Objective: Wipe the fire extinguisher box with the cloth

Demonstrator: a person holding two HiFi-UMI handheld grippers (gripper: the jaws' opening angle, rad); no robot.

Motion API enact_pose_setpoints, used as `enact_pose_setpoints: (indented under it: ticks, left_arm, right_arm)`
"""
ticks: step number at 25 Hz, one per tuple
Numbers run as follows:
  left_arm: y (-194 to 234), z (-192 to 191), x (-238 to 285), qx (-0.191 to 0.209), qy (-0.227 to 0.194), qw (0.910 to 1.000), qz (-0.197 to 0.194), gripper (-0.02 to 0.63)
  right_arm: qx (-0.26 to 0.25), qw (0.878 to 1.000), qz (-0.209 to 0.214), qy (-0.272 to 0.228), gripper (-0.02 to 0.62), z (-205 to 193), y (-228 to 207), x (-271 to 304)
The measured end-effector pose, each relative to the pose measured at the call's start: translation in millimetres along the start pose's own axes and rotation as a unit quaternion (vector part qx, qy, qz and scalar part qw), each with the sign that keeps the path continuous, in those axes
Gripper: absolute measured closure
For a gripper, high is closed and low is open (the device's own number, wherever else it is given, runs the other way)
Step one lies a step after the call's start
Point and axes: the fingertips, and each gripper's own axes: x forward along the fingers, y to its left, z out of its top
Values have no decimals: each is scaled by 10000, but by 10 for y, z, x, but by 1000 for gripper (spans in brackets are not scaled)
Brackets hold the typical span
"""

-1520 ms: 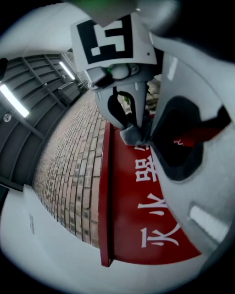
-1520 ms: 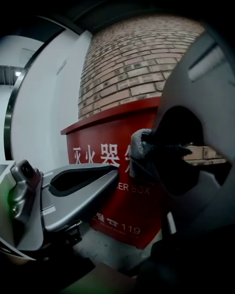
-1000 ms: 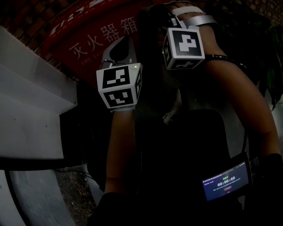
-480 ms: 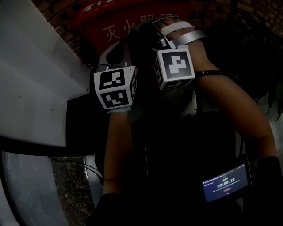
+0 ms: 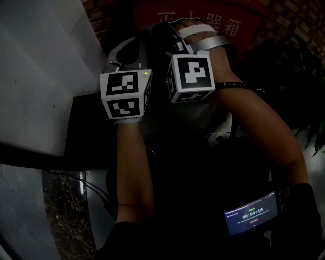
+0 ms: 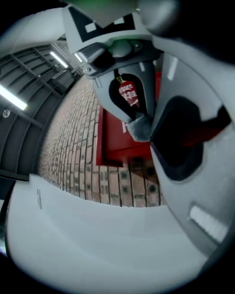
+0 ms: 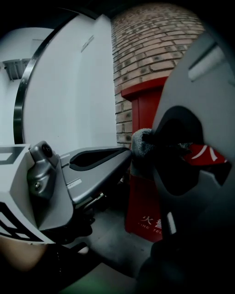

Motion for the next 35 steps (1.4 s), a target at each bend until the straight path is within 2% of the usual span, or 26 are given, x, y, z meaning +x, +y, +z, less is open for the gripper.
enact_pose_setpoints:
  ticks: [3,7,13,18,21,27,30,35]
  left_arm:
    - [110,-95,7,-270,45,9996,55,606]
    - [203,-174,7,-242,4,9994,231,606]
    - [32,-172,47,-649,-13,9979,67,606]
    - [-156,-165,100,-739,-86,9972,76,606]
    - [-403,-143,159,-752,11,9971,-126,606]
    - [-902,-66,365,-547,66,9977,-403,606]
    - [-1088,-91,415,-574,155,9968,-536,606]
    - [-1270,-43,505,-618,35,9969,-495,606]
  right_arm:
    - [-49,10000,64,-28,561,105,26,148]
    - [-69,10000,37,-48,561,152,53,227]
    - [67,10000,-28,-41,561,79,73,198]
    - [152,9998,27,85,561,-179,137,89]
    - [186,9996,110,203,561,-349,185,1]
    - [259,9991,-75,324,561,-742,172,-189]
    - [280,9988,-10,404,561,-899,210,-259]
    - [400,9980,-39,488,561,-1200,258,-394]
